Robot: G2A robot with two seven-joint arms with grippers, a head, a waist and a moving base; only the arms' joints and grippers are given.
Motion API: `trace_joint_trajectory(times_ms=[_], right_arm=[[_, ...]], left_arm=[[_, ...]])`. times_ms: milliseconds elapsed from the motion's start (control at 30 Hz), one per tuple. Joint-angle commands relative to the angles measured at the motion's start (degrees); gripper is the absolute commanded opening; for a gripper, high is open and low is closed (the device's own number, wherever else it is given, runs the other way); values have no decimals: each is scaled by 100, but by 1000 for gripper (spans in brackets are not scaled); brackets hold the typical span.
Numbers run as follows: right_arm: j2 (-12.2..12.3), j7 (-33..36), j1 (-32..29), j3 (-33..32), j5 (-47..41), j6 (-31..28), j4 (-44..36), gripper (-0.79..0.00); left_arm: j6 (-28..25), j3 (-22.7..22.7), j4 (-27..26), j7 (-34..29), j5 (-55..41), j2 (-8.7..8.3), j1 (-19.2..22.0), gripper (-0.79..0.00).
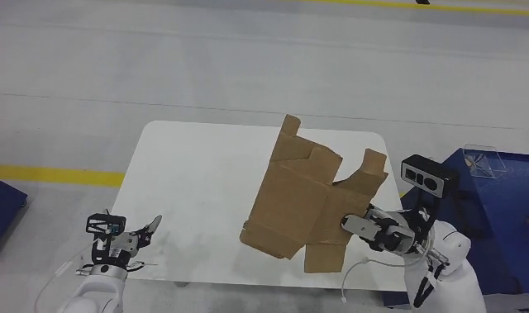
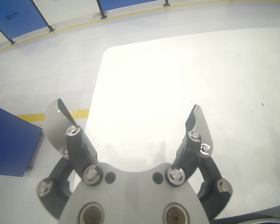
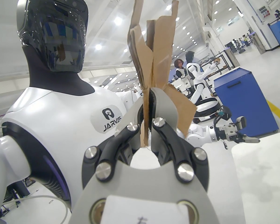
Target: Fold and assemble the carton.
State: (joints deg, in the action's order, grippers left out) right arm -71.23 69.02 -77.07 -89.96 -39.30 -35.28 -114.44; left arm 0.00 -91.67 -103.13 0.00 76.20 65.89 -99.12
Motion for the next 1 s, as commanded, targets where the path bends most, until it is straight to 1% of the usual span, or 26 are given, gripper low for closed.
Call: trace_joint_trajectory(times_ms=[0, 33, 133, 200, 267, 333, 433, 500, 567, 633, 667, 733, 800, 833, 867, 900, 967], right_arm=[[2, -10, 7, -15, 61, -8, -21, -785], [21, -55, 57, -121, 514, -54, -154, -785], [71, -556, 107, -446, 1738, -555, -690, -785], [133, -1088, 127, -830, 3053, -1088, -1033, -785], [185, -1702, 15, -1197, 4331, -1701, -1274, -785], [194, -2261, -114, -1575, 5281, -2259, -1444, -785], [152, -2984, -176, -1984, 6372, -2272, -2021, -785], [152, -3598, -77, -1972, 7007, -2272, -2021, -785], [195, -4243, 198, -1994, 7985, -2272, -2021, -785], [288, -5138, 461, -1848, 9101, -2272, -2021, -785], [355, -5640, 606, -1825, 9879, -2272, -2021, -785], [518, -7026, 851, -1735, 11678, -2272, -2021, -785], [647, -8574, 881, -1795, 13303, -2272, -2021, -785], [698, -9326, 869, -1878, 14079, -2113, -2021, -785], [750, -10089, 779, -1921, 14854, -1744, -2021, -785], [801, -10830, 594, -1948, 15640, -1210, -2021, -785], [869, -12046, 18, -2017, 16946, 75, -2021, -785]], left_arm=[[0, 0, 0, 0, 0, 0, 0, 0], [0, 0, 0, 0, 0, 0, 0, 0], [0, 0, 0, 0, 0, 0, 0, 0], [0, 0, 0, 0, 0, 0, 0, 0], [0, 0, 0, 0, 0, 0, 0, 0], [0, 0, 0, 0, 0, 0, 0, 0], [0, 0, 0, 0, 0, 0, 0, 0], [0, 0, 0, 0, 0, 0, 0, 0], [0, 0, 0, 0, 0, 0, 0, 0], [0, 0, 0, 0, 0, 0, 0, 0], [0, 0, 0, 0, 0, 0, 0, 0], [0, 0, 0, 0, 0, 0, 0, 0], [0, 0, 0, 0, 0, 0, 0, 0], [0, 0, 0, 0, 0, 0, 0, 0], [0, 0, 0, 0, 0, 0, 0, 0], [0, 0, 0, 0, 0, 0, 0, 0], [0, 0, 0, 0, 0, 0, 0, 0]])
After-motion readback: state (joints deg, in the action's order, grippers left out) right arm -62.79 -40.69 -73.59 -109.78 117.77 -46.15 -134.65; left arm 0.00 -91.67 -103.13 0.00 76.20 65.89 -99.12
